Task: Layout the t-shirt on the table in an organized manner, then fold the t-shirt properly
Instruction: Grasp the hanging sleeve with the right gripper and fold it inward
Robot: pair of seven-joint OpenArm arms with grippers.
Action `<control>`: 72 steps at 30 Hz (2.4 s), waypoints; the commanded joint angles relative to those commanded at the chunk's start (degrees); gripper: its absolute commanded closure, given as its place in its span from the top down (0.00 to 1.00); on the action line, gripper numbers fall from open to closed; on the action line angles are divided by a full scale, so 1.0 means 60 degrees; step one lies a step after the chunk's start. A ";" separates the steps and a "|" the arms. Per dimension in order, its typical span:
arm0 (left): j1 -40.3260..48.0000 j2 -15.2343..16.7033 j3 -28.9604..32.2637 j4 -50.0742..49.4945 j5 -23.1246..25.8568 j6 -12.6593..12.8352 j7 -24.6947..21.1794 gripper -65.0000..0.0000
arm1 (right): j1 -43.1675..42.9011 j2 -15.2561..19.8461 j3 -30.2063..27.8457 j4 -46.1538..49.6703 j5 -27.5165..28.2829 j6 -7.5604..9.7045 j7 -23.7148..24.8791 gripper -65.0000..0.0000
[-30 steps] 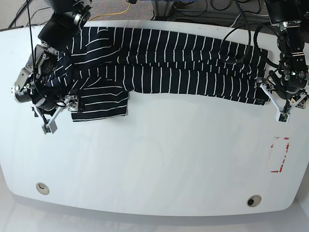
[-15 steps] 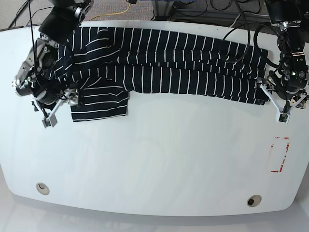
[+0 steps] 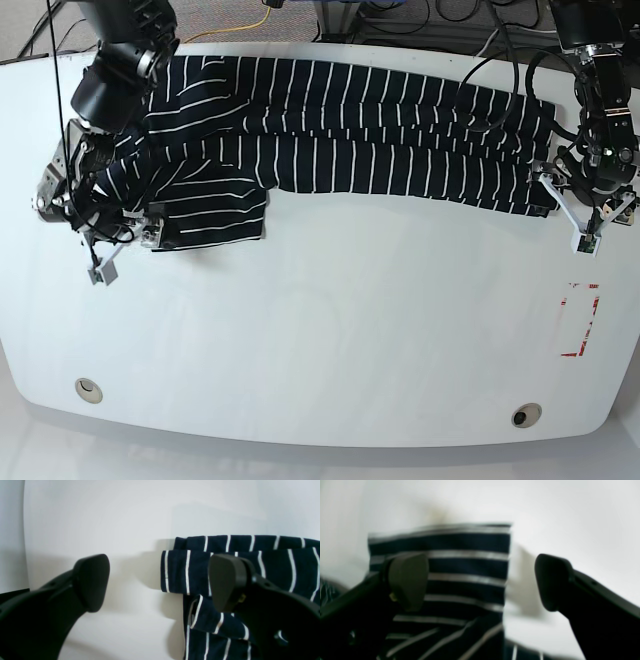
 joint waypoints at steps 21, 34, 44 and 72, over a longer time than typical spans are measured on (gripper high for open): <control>0.0000 0.0000 0.0044 0.0000 0.0000 0.0000 0.0000 0.92 | -0.0659 -0.0440 -0.1158 0.0513 0.0044 0.0000 0.0132 0.88; 0.0000 0.0029 0.0059 -0.0029 0.0000 0.0000 0.0000 0.92 | -0.0586 -0.0220 -0.1465 0.1114 0.0059 0.0000 -0.0527 0.03; 0.0000 0.0044 0.0059 -0.0029 0.0000 0.0000 0.0000 0.92 | -0.1700 -0.0220 -0.1392 0.4366 0.2388 0.0000 -0.2549 0.03; -0.0015 0.0059 0.0557 -0.0601 0.0000 0.0000 -0.0029 0.92 | -0.5582 0.2066 -0.2491 0.6491 0.7282 0.0000 -0.3070 0.03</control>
